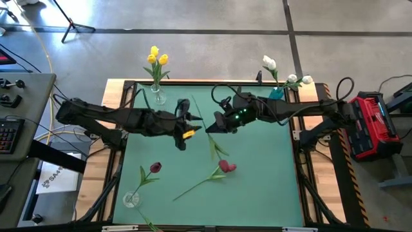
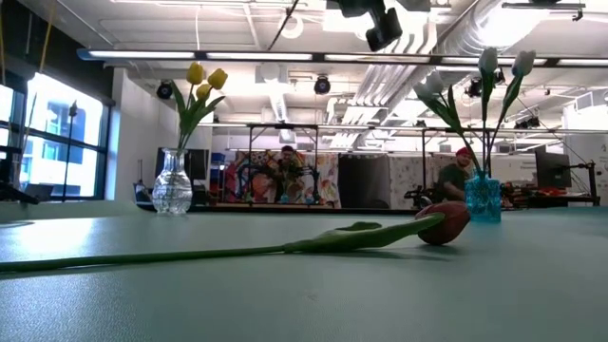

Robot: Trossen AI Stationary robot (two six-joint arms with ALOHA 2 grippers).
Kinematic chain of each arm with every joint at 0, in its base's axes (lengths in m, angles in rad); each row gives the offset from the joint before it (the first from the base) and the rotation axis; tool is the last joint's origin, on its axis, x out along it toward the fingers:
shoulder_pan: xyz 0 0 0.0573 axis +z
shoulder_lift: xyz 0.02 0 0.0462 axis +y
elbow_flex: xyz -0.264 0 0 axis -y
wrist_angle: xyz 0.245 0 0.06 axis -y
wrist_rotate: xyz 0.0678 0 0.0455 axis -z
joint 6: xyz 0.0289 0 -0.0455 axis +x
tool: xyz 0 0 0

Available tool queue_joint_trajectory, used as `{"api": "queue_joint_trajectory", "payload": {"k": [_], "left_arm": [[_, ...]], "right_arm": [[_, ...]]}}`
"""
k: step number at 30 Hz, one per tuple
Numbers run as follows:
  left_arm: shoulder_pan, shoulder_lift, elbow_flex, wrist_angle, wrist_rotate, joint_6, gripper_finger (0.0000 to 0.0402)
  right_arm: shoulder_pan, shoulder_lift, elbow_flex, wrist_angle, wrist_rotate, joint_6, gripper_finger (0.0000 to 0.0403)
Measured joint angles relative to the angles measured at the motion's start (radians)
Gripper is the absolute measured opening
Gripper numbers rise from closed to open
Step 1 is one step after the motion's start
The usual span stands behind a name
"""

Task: Sort flowers into vase by color
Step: Put the top red flower into the bottom transparent vase

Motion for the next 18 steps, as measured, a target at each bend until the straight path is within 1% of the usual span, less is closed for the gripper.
{"api": "queue_joint_trajectory", "payload": {"k": [5,9,13,18], "left_arm": [[-0.026,0.010,0.000,-0.002,0.002,0.070,0.0136],[-0.029,0.011,0.000,0.006,-0.015,0.074,0.0136],[-0.028,0.011,0.000,0.012,-0.049,0.074,0.0136],[-0.027,0.013,0.000,0.034,-0.055,0.079,0.0133]], "right_arm": [[0.007,0.000,0.000,0.050,0.058,0.040,0.0000],[0.007,0.000,0.000,0.097,0.061,0.058,0.0000],[0.006,0.000,0.000,0.099,0.065,0.063,0.0000],[0.007,0.000,0.000,0.108,0.058,0.060,0.0000]]}}
